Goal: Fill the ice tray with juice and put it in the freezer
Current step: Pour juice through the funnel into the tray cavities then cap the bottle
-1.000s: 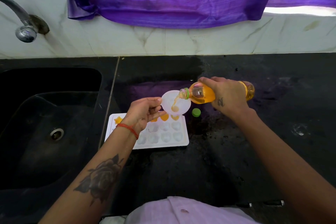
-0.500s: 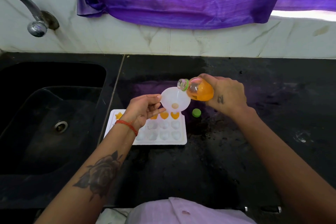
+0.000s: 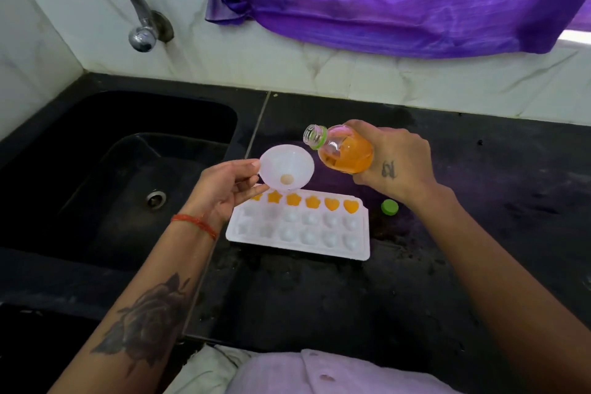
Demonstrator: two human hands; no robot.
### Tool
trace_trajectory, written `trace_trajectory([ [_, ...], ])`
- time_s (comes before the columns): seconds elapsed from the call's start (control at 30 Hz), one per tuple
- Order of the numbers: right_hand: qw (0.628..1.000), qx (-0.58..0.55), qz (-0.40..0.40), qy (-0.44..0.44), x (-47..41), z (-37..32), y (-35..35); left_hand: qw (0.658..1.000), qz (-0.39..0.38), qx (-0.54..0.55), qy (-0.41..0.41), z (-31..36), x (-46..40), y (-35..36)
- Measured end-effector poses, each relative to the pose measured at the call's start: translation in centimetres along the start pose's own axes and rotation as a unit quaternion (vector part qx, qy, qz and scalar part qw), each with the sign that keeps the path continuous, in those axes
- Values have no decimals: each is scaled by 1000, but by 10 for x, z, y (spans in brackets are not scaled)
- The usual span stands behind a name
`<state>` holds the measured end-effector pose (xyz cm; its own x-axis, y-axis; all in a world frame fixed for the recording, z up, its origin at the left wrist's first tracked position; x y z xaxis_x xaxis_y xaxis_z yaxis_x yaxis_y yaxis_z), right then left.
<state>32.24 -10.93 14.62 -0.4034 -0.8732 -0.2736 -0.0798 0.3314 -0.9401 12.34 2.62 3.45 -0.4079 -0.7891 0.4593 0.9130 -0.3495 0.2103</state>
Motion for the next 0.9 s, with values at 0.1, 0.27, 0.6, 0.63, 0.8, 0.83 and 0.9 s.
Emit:
trace_trajectory([
  [0.1,1000,-13,-5,-13,-8,-20,8,1000,25,-10,7,8,-1,-29],
  [0.27,999,-22,-15,-22,-13,-42,23,999,31,-11,-13,6,-2,-57],
  [0.6,999,-6,-30,-43,-16,-58,41,998,37,-14,-42,-9,-9,-74],
  [0.63,998,6,-32,-50,-16,-60,43,998,34,-14,-43,-10,-10,-74],
  [0.8,995,63,-24,-71,-17,-64,52,998,37,-13,-47,-12,-11,-75],
  [0.83,993,84,-25,-73,-18,-65,55,998,36,-11,-48,-13,-10,-75],
  [0.9,990,111,-28,-79,-19,-65,59,998,38,-10,-51,-13,-10,-75],
])
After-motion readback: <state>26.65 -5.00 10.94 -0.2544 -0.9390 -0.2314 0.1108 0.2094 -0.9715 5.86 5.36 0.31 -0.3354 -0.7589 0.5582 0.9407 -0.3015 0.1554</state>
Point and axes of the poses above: each hand's wrist, its own x-axis away from the middle knuckle, its own y-axis out of the palm, z = x × y, the point moved 9 cm from there along -x, towards the middle knuckle, and after that the axes turned 2 degrees about y, right-handed, at the moved point
